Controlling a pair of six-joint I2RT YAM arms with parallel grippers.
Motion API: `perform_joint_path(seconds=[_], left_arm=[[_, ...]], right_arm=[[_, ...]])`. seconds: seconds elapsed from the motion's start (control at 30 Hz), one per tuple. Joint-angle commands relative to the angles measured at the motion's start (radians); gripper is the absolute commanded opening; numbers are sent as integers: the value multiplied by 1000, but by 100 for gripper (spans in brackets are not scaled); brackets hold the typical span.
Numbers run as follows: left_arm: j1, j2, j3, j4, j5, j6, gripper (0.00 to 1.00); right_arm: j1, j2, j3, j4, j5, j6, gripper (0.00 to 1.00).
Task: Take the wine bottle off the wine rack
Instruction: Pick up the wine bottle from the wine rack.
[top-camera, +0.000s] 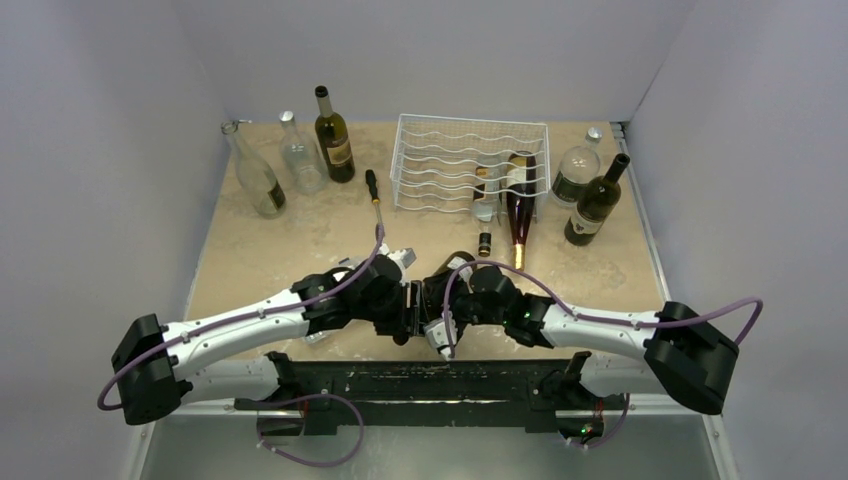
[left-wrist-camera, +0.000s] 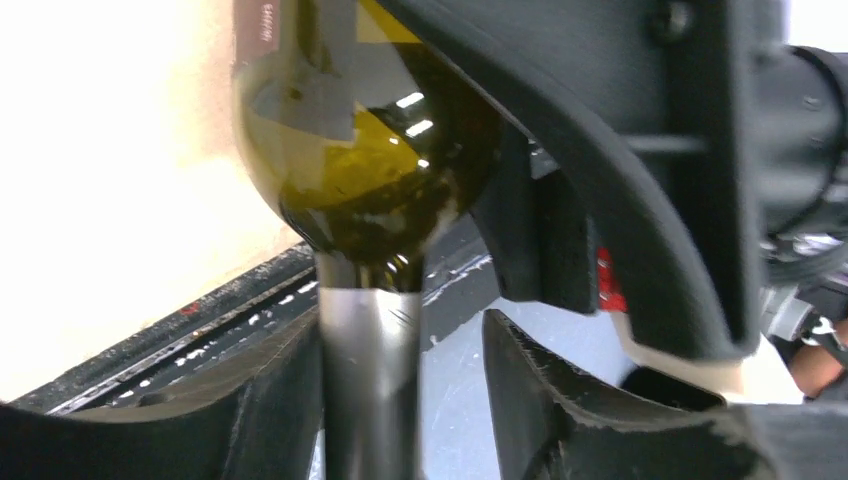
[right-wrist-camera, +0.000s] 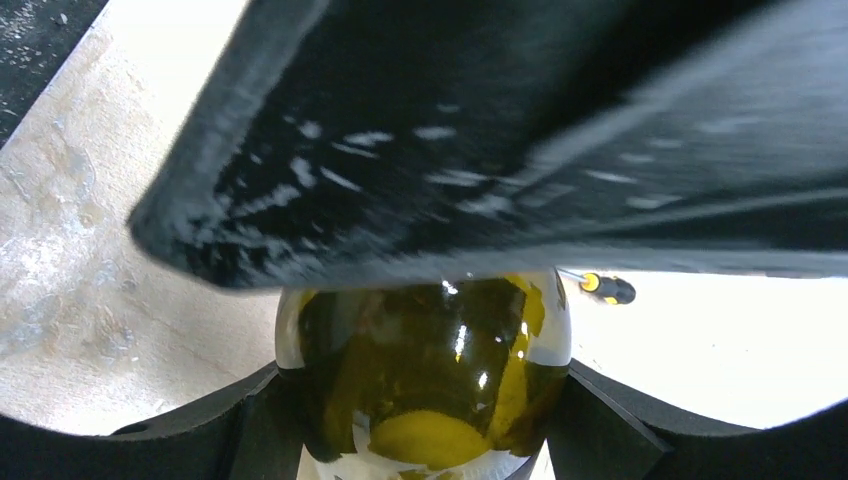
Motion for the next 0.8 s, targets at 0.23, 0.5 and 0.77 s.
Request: perform_joint_path(seconds=[0.23,0.5,0.77], left_arm=[[-5,-131,4,-34,4,12,82],[-5,-273,-1,-157,-87,57,87],[-5,-427,-15,-169,-116,175,87]], right_arm=[[-22,-35,75,-72,-105,95,24],[-66,-72,108,-149,-210,129,22],[-112,-98,145,-231,-305,137,19]])
